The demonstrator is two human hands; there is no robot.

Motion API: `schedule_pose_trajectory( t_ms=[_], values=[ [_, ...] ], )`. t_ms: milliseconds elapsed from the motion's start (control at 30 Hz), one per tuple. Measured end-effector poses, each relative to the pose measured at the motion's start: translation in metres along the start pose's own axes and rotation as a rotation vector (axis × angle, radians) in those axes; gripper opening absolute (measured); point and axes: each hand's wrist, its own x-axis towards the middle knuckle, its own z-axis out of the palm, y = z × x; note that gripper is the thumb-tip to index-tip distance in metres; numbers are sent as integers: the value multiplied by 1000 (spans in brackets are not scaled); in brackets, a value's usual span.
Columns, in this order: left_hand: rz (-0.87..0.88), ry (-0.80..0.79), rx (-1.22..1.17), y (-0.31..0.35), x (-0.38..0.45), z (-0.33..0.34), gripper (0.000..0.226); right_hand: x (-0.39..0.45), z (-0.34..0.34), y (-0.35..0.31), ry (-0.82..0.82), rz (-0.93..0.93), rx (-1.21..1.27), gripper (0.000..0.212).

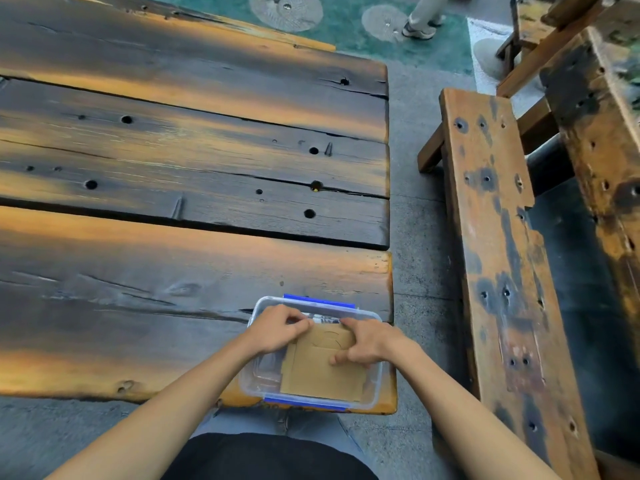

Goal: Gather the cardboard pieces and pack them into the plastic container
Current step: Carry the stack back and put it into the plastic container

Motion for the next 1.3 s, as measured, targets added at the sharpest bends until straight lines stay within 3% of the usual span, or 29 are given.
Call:
schedule_pose_trajectory(
  t_ms=[167,233,333,533,667,733,833,933,1000,1167,1300],
  values=[
    [-7,-6,-132,-7,0,0,36,7,3,5,29,3,-6,74],
    [1,11,-106,-6,1,2,41,7,3,5,26,-4,-15,72],
    [44,23,-11,-6,-1,6,32,6,0,6,13,-17,-44,71],
    [-108,-11,-20,-5,-4,18,46,2,3,7,-11,-53,-71,91],
    [-268,45,-197,1,-5,35,69,-8,11,23,193,-82,-6,87],
    [-317,45,-258,5,-5,39,72,-12,15,33,207,-80,20,90],
    [-323,35,-251,10,-5,43,71,-12,28,35,180,-79,13,104],
    [-310,25,-273,12,-5,45,69,-10,43,34,259,-93,14,113],
    [-306,28,-298,13,-7,48,71,-9,49,38,315,-117,33,114],
    [-352,94,-353,16,-13,64,102,-6,53,42,381,-176,109,113],
    [-326,90,-395,14,-14,64,100,-3,53,44,383,-202,92,108]
  ],
)
